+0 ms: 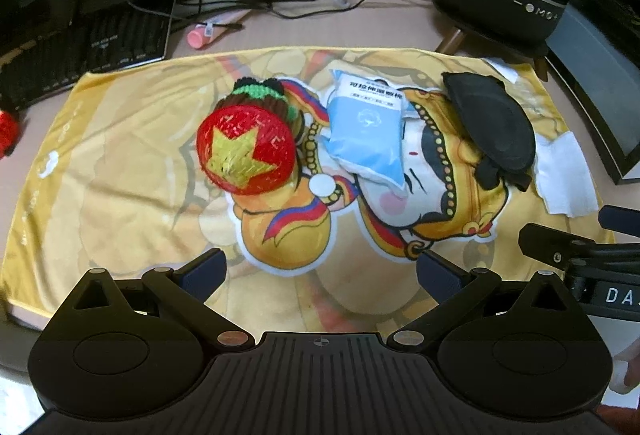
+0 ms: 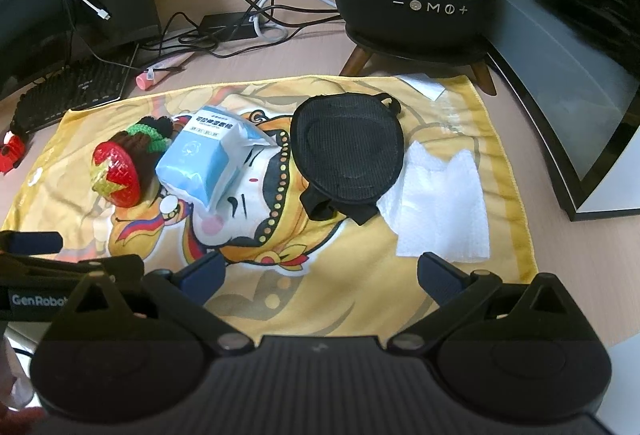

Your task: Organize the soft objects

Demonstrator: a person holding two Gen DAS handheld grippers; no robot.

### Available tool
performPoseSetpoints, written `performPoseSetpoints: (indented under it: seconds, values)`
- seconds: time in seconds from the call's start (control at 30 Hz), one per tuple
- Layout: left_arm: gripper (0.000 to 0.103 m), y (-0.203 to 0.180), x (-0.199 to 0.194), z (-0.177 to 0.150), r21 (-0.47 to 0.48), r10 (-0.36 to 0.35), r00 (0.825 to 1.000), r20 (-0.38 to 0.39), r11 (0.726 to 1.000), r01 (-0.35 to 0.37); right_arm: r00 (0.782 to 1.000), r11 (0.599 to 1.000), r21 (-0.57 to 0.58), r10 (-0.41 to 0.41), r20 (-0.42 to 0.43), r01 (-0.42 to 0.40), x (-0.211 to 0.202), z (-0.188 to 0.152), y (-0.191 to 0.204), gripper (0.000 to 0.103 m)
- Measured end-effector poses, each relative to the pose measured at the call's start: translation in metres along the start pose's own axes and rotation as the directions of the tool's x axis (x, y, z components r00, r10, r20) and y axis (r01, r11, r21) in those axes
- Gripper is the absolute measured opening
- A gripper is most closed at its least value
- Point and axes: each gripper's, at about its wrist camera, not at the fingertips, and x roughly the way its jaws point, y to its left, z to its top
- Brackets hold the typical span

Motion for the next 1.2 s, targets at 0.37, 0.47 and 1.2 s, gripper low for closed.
performPoseSetpoints:
  seconds: [0.37,0.47,1.2]
  values:
    - [0.103,-0.002,0.004,0.005,-0.001,-0.009,1.0,0.001,1.0,0.009,1.0,1.0,0.009,-0.001,-0.008,0.001,0.005,0.002,-0.005,0.103]
    - [0.103,-0.005,0.007,0.005,0.007,-0.007,1.0,-0.01,1.0,0.007,1.0,1.0,0.01,0.001,-0.011,-0.001,0.006,0.002,-0.006,0.103]
    - [0.103,0.002,0.015,0.006,-0.029,0.011,0.999,-0.047,1.0,-0.012,0.999,1.0,0.011,0.016,-0.039,-0.016,0.016,0.005,-0.01,0.103]
